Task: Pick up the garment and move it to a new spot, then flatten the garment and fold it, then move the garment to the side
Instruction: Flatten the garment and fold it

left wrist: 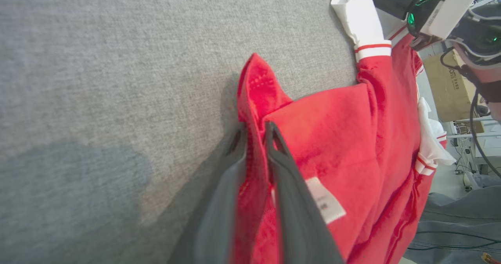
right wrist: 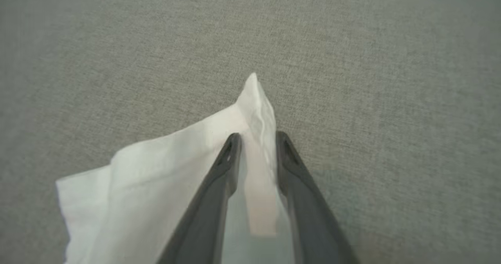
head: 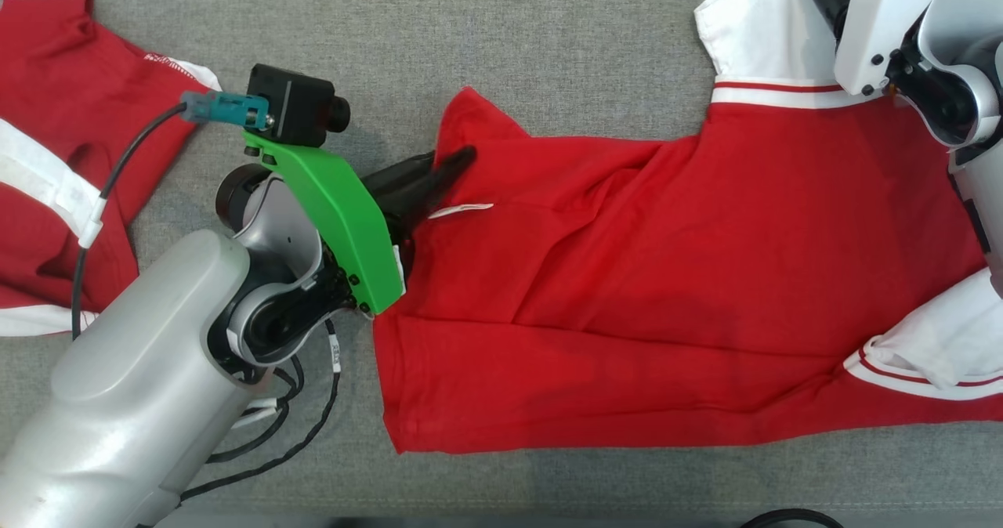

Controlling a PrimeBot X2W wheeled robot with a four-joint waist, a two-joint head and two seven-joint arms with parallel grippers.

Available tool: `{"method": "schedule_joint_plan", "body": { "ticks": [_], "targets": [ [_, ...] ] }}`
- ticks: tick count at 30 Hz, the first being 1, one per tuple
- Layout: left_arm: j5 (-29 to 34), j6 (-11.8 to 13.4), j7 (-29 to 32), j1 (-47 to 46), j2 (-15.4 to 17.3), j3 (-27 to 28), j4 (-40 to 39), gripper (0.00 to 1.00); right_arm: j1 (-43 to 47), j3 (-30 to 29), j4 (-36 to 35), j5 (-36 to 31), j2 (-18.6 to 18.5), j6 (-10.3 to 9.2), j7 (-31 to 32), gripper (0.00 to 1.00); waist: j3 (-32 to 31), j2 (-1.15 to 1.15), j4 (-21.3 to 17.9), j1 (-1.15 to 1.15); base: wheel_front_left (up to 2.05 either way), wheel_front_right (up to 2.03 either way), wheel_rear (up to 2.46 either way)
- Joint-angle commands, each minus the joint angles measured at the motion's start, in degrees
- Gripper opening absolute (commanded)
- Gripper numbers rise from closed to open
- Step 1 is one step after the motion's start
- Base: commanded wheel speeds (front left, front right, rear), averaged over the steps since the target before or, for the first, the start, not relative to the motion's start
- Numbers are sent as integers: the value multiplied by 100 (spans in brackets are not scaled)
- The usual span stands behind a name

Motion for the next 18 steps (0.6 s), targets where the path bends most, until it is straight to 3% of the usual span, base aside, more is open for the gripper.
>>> {"method": "schedule_joint_plan", "body": {
  "ticks": [1,8,18],
  "targets": [
    [-119,-28,-28,41,9,46,22,0,-14,18,44,85,-15,-1,-49,0,-39,0,-40,-1,0,0,0],
    [-389,-8,-181,375,352,349,-157,0,110,-26,-8,510,-210,-1,-323,0,-310,0,-196,-1,0,0,0],
    [-760,370,-533,1014,827,870,-631,0,663,-263,-386,1168,-713,-2,-608,0,-724,0,-362,-1,0,0,0]
  ]
}}
